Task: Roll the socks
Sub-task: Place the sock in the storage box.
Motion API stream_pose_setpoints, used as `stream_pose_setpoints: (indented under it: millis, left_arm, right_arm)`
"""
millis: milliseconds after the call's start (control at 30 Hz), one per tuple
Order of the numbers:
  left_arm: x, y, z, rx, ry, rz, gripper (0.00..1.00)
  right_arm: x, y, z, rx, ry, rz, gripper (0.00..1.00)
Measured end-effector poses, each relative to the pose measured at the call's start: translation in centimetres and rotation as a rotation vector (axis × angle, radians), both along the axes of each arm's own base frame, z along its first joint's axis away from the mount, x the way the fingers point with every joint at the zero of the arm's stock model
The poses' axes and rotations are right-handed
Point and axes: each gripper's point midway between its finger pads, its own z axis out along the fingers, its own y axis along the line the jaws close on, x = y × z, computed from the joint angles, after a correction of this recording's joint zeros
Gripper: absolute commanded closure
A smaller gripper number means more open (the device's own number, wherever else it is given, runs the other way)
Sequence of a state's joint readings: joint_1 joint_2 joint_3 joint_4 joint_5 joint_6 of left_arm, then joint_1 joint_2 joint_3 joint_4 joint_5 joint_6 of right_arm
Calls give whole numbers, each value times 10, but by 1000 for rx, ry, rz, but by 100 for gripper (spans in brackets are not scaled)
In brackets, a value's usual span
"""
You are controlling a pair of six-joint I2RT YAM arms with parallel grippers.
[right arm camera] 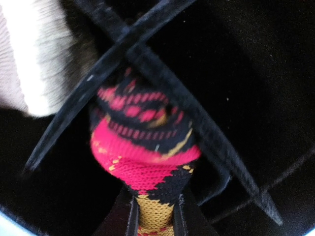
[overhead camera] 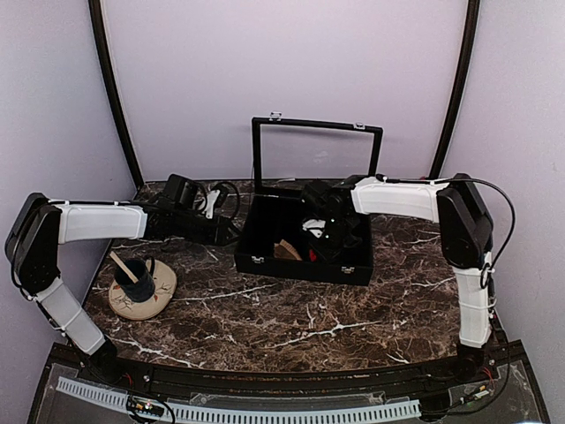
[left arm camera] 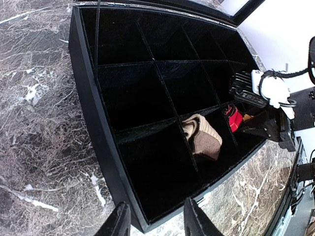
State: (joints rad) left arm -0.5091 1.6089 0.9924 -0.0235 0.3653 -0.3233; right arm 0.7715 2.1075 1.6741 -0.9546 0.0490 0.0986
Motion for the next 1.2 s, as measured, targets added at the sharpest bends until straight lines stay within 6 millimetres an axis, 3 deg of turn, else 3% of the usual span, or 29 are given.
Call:
stream_pose_setpoints:
  millis: [367, 433, 533, 667, 1200]
  left_arm:
    - [-2, 2, -3, 23, -3, -16, 61]
    - [-3, 3, -5, 30, 1, -18, 61]
    - [-5, 4, -7, 38, 6, -21, 61]
    - [-5, 4, -7, 45, 2, -26, 61]
    - [-8, 6, -9, 62, 19, -28, 60]
  right_arm:
    - [5, 2, -13, 3, 37, 14, 98]
    - [5, 2, -14, 6, 42, 17, 91]
    - [6, 2, -15, 12, 46, 21, 67]
    - [3, 1, -14, 13, 59, 36, 58]
    - [-6, -1, 7, 42, 64, 24, 54]
